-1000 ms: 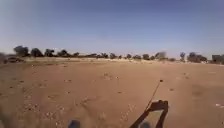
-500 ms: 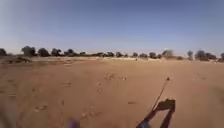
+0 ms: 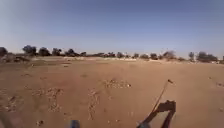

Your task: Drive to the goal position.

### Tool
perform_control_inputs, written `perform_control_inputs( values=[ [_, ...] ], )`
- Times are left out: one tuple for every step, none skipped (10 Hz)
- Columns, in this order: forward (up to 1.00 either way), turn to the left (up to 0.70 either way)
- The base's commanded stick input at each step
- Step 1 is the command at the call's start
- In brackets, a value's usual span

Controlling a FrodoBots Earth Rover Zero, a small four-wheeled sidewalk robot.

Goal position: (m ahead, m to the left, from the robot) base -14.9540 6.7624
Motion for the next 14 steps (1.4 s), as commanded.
perform_control_inputs(
  values=[
    [1.00, 0.00],
    [1.00, 0.00],
    [1.00, 0.00],
    [1.00, 0.00],
    [1.00, 0.00],
    [1.00, 0.00],
    [1.00, 0.00],
    [1.00, 0.00],
    [1.00, 0.00],
    [1.00, 0.00],
    [1.00, 0.00],
    [1.00, 0.00],
    [1.00, 0.00],
    [1.00, 0.00]
  ],
)
